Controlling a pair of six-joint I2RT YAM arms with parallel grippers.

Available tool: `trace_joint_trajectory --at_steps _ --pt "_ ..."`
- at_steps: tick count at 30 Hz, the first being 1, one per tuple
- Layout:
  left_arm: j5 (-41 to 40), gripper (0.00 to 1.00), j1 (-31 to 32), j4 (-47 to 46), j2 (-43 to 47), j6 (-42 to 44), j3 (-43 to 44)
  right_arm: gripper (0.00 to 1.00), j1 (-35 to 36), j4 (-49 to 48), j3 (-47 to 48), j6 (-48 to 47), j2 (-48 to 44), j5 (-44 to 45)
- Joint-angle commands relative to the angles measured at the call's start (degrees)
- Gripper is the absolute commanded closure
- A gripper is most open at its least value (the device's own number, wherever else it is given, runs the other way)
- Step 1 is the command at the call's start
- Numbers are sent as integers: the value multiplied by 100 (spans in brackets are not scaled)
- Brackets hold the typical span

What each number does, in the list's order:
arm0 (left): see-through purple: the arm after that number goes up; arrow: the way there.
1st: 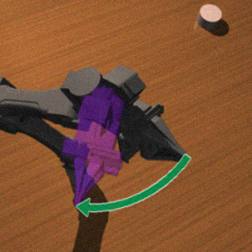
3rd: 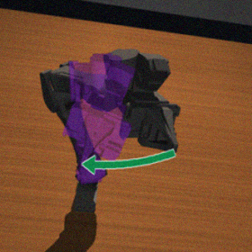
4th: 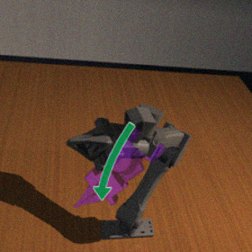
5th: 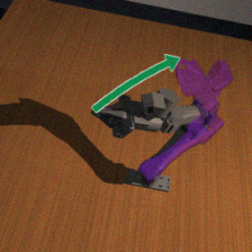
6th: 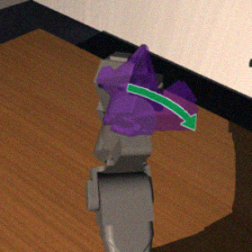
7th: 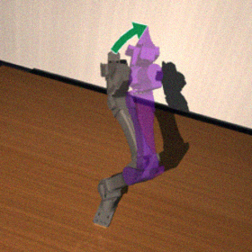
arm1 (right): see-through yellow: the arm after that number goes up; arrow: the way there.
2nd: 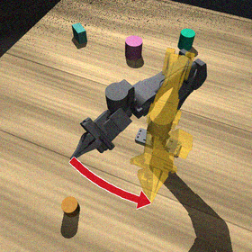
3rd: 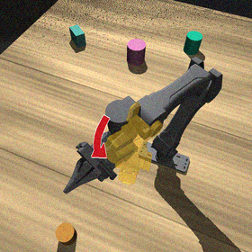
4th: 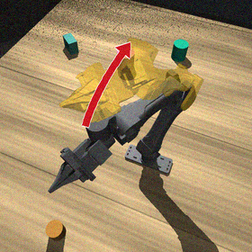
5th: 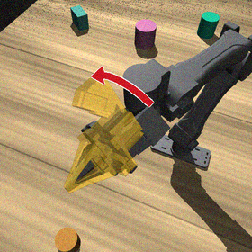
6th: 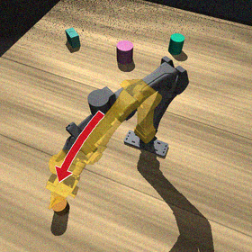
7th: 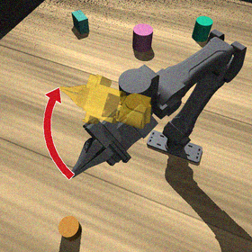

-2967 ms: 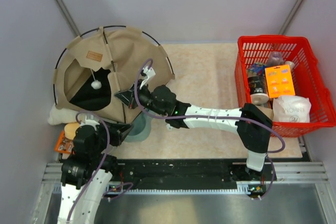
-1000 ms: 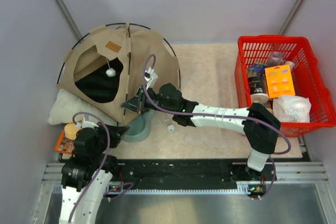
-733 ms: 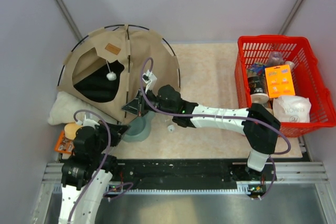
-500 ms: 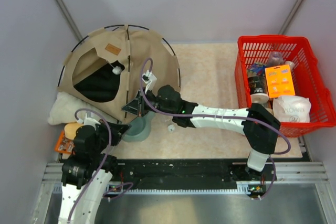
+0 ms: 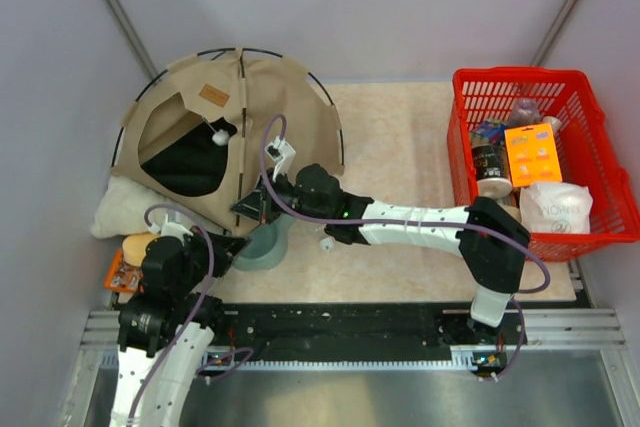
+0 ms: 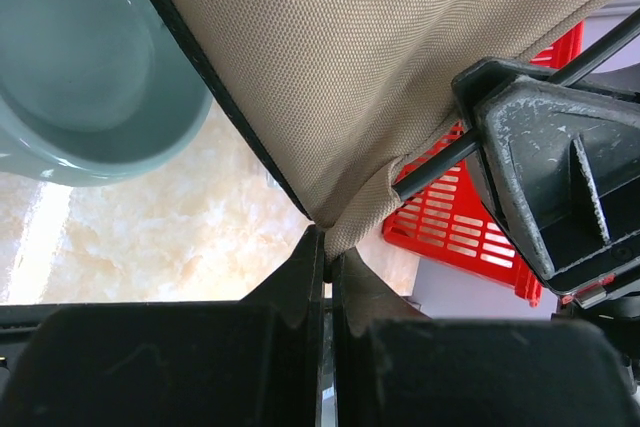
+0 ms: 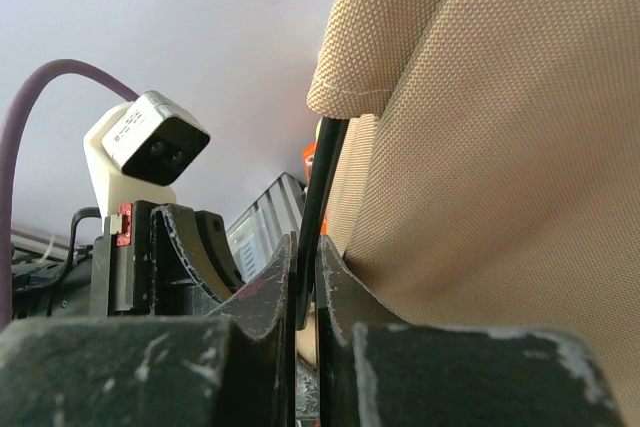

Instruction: Set up the pet tent

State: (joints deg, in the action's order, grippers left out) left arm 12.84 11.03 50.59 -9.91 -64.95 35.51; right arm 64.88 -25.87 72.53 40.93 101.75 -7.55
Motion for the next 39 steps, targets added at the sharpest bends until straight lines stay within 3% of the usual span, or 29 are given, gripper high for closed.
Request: trace_joint_trajectory --at_steps 1,9,39 --pt "228 100 -4 -410 -98 96 229 100 7 -94 305 -261 -76 316" --pt "148 100 -4 -234 -160 184 299 100 -2 -252 191 -269 -367 500" --pt "245 100 -13 -93 -353 747 474 100 42 -103 244 -128 -15 579"
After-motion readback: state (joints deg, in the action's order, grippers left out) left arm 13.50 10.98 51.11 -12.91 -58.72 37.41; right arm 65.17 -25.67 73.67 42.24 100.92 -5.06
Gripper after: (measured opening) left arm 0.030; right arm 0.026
